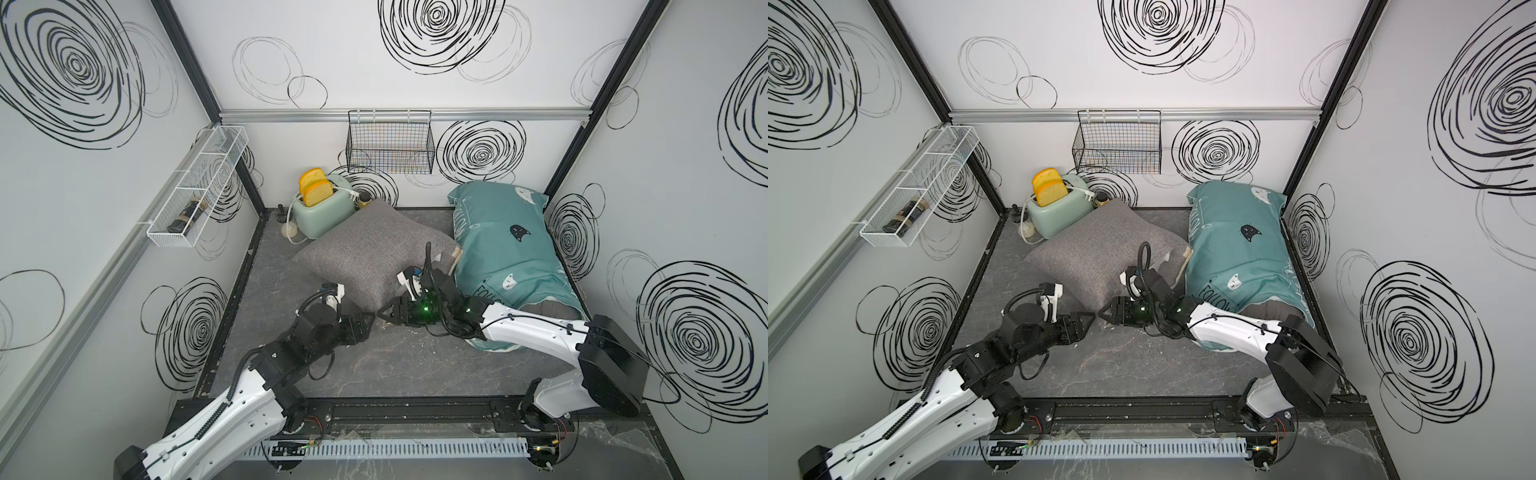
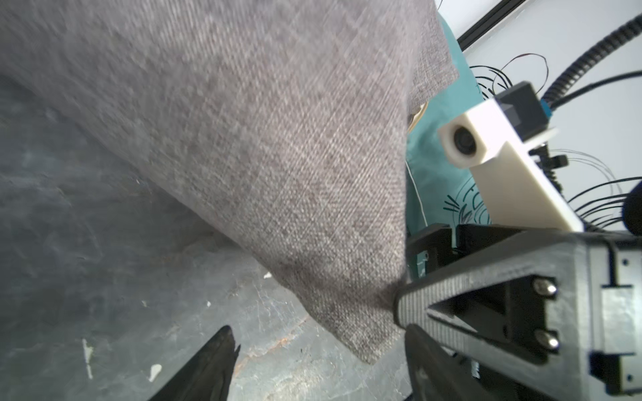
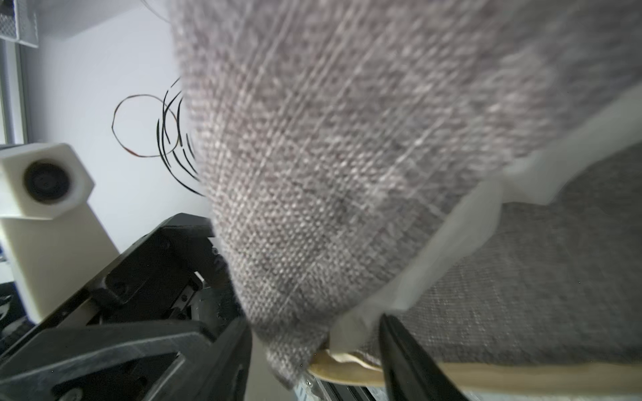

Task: Zip up pillowcases
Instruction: Adjust the pillowcase at the center of the board.

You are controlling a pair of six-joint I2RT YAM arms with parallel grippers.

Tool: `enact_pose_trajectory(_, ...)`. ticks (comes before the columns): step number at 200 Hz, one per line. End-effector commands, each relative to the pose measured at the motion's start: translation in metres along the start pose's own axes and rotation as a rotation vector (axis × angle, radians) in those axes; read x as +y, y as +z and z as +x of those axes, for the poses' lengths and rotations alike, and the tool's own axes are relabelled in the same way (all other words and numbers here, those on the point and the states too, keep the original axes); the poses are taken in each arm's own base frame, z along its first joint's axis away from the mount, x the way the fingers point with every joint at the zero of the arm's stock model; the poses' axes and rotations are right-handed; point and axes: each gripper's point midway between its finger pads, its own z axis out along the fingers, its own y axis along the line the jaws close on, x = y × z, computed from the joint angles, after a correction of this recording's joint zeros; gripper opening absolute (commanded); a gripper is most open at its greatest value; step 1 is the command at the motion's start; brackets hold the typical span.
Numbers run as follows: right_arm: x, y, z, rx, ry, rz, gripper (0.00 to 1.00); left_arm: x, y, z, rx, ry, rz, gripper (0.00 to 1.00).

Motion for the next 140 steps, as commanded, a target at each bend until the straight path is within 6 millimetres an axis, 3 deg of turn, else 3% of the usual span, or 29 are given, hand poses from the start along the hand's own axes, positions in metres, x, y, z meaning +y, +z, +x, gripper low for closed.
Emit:
enact_pose_trajectory(1, 0.023, 0.001, -0.006, -0.011, 0.000, -0.083, 0.51, -0.010, 0.001, 0.006, 0.022, -0.086, 0.088, 0.78)
enact_pose_trajectory(84, 0.024, -0.009, -0.026, -0.086, -0.013, -0.079, 0.09, 0.000, 0.008, -0.001, -0.046, -0.104, 0.076, 0.65)
enact_pose_trajectory(112, 0.026, -0.018, -0.038, -0.118, -0.007, -0.099, 0.00, -0.002, 0.003, -0.023, -0.172, 0.087, 0.015, 0.65)
enact_pose_trajectory(140, 0.023, -0.031, -0.053, -0.142, 0.007, -0.102, 0.00, -0.017, -0.003, -0.031, -0.244, 0.330, -0.086, 0.68)
